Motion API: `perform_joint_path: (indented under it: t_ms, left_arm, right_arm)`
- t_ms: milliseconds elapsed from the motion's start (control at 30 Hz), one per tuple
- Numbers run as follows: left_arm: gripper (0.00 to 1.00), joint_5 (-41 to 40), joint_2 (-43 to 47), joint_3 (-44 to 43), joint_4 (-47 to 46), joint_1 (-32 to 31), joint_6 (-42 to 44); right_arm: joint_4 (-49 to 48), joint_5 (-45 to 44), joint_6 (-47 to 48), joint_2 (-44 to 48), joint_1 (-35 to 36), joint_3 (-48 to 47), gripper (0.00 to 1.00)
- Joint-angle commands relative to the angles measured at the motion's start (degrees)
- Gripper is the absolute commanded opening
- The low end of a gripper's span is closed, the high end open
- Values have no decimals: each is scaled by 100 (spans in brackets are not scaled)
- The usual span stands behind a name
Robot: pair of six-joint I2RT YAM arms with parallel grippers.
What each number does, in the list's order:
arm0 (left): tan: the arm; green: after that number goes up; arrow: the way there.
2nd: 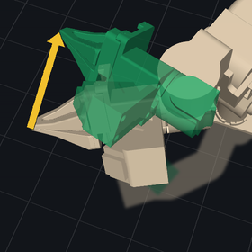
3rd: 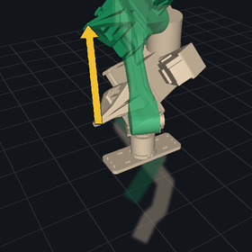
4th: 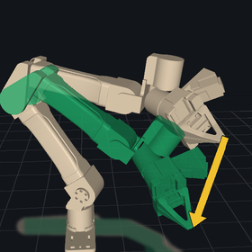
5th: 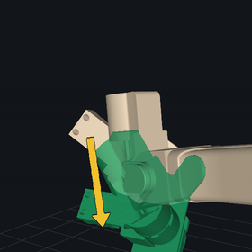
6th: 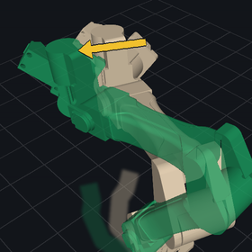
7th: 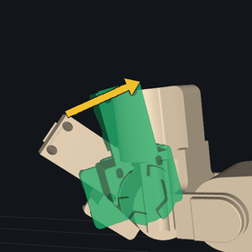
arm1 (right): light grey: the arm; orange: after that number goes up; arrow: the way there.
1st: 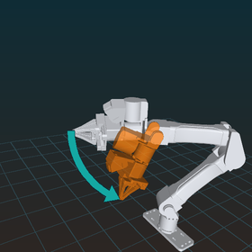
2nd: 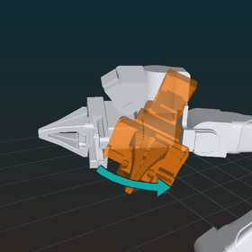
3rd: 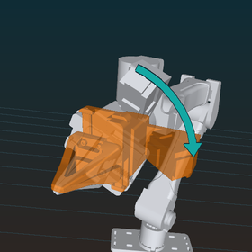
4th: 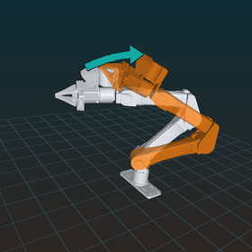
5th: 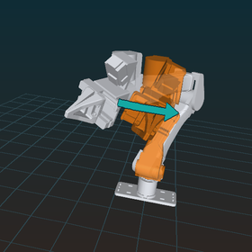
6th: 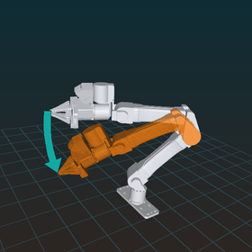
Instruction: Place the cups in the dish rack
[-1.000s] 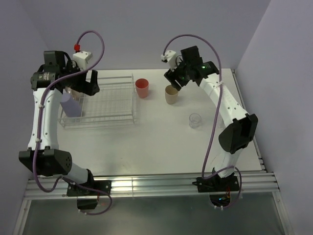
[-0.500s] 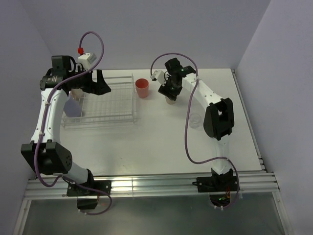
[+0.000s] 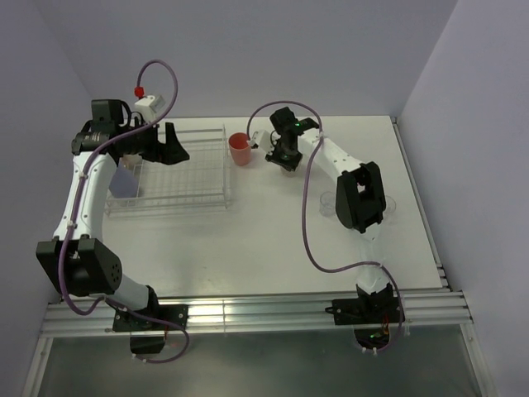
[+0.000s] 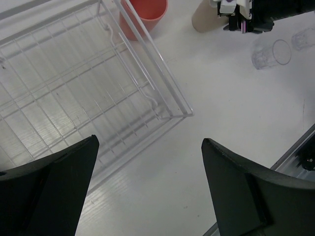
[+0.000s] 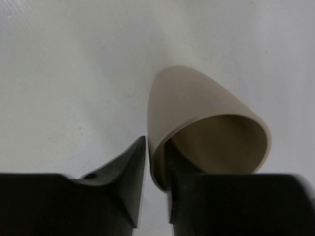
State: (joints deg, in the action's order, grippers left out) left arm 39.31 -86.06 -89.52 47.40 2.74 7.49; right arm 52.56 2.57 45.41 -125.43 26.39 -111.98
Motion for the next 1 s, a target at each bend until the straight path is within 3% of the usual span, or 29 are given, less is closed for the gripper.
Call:
perform_joint_path:
  t_ms: [0,67,167,267,300,367,433,467,533,600,633,667,700,733,867,967]
  left_arm:
    - [94,244,248,127,-309,-28,-142]
    - [94,358,309,232,-406,-28,-238]
    - [93,647,493,513,-766,-28,-440]
    - [93,1251,809,1005,-1372,-11,-1166]
    - [95,1420,932,1189,-1626,-11,-1353]
    - [99,1728,1441,1970,-2828,-11,-1845]
    - [99,1940,1836,2863,-3925,-2,-2810]
    - [99,1940,2195,3157,-5175,-11,-3554]
    - [99,1861,2557,3779,-6237,-11,-4252]
    - [99,1407,2717,4168,-7644,-11,-5429]
    - [99,1204,2822,4605,-8119,-11,-5912]
    - [99,1010,2858,4836,-8576,-11,-6874]
    - [99,817,2876,5030,-9372,-37,-7301]
    - [99,406,2902,5197,-9424,-89,-7610]
    - [99,-274,2867,4892,-8959,-563,-7954]
    - [99,-598,2665,4435,-8660,-652,-8419]
  right_arm:
    - [-35,7,91,71,33,-148,28]
    - [27,147,-31,228,33,-157,0]
    - [185,445,-216,622,15,-253,0]
    - [448,1244,-1012,1045,-151,-717,0]
    - [510,1907,-1269,1134,-248,-859,0]
    - [511,2719,-2170,1466,-608,-1140,0]
    - [64,4133,-2929,1722,-1011,-1054,0]
    - [-225,4616,-3802,2028,-1135,-688,0]
    - [-1555,5765,-4861,2363,-1311,-90,0]
    - [-2883,6158,-6844,2890,-1452,1008,0]
    - [-5319,6281,-7792,3145,-1505,1604,0]
    - [-6883,6134,-10125,3660,-1636,2949,0]
    - [-8248,5863,-11035,3831,-1689,3450,0]
    - [-9366,5399,-11558,3946,-1734,3855,0]
    - [-10430,4678,-13341,3903,-1725,4218,0]
    - [-10431,4455,-13530,3982,-1524,4369,0]
